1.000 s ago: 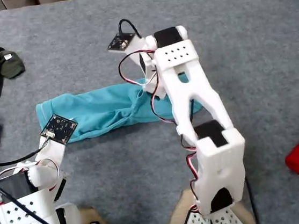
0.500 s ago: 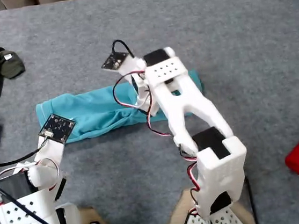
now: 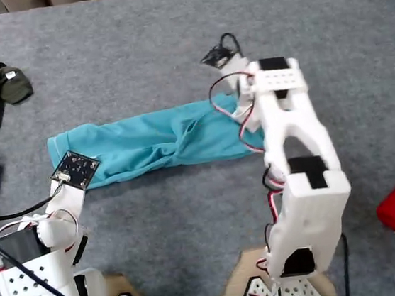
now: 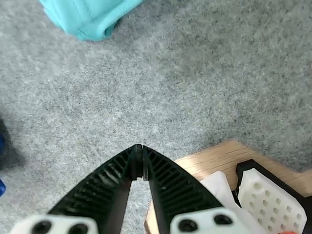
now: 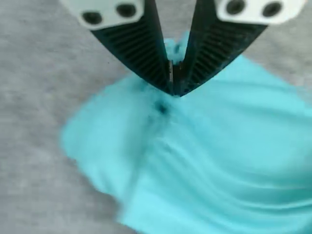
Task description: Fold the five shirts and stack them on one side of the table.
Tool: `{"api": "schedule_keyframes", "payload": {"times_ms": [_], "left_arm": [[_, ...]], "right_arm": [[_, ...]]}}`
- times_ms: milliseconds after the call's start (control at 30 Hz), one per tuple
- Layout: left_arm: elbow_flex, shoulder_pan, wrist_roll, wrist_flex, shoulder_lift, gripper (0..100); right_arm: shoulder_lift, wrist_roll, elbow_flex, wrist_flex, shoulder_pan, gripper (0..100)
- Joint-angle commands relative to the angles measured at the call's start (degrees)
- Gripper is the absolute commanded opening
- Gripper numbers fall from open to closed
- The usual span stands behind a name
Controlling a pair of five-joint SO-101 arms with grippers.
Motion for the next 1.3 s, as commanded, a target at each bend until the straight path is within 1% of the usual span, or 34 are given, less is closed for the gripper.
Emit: {"api": "schedule_keyframes", "payload": {"times_ms": [0,167,333,433,533,600,667,767,833,900,967,1067,1200,1267], "left_arm": [[-0.3,0.0,0.5,0.3,-0.4,2],[-0.6,-0.1,0.6,0.4,-0.4,2],[-0.9,-0.1,0.6,0.5,-0.4,2],[-2.1,-0.1,1.0,0.4,-0.4,2],[-6.3,0.1,5.5,0.0,-0.2,2],[-9.1,0.1,9.3,-1.8,0.1,2],[-10.1,0.1,15.6,-5.9,0.3,2],[-10.7,-0.4,25.3,-11.3,2.5,2],[-12.5,-0.4,30.2,-12.1,8.3,2],[-16.2,-0.8,33.2,-11.7,17.5,2],[-22.6,-0.8,35.9,-9.3,27.4,4],[-34.8,-0.8,39.6,-5.2,40.3,11],[-48.8,-0.5,40.0,-0.1,54.1,23],[-53.9,-0.4,40.1,1.6,59.2,28]], "right_arm": [[3.3,1.8,-9.0,-0.9,4.0,1.2],[8.9,3.2,-18.5,0.6,5.7,1.2],[8.2,2.9,-27.5,10.5,5.0,1.2],[6.3,1.5,-33.1,16.4,4.7,1.3],[4.2,1.5,-38.1,22.6,4.0,1.3],[3.1,1.5,-40.5,26.4,2.6,1.3],[2.5,1.0,-42.2,29.5,1.0,1.3],[2.2,-3.0,-43.6,31.3,-0.5,1.3],[2.1,-4.9,-43.9,31.6,-0.6,1.3],[2.1,-6.2,-43.6,31.9,-0.2,1.3],[1.7,-7.1,-43.5,31.9,1.0,1.2],[0.0,-7.7,-43.1,31.9,3.5,1.3],[-5.2,-7.4,-37.9,32.0,6.3,1.4],[-8.3,-7.2,-33.5,31.8,7.9,1.5]]}}
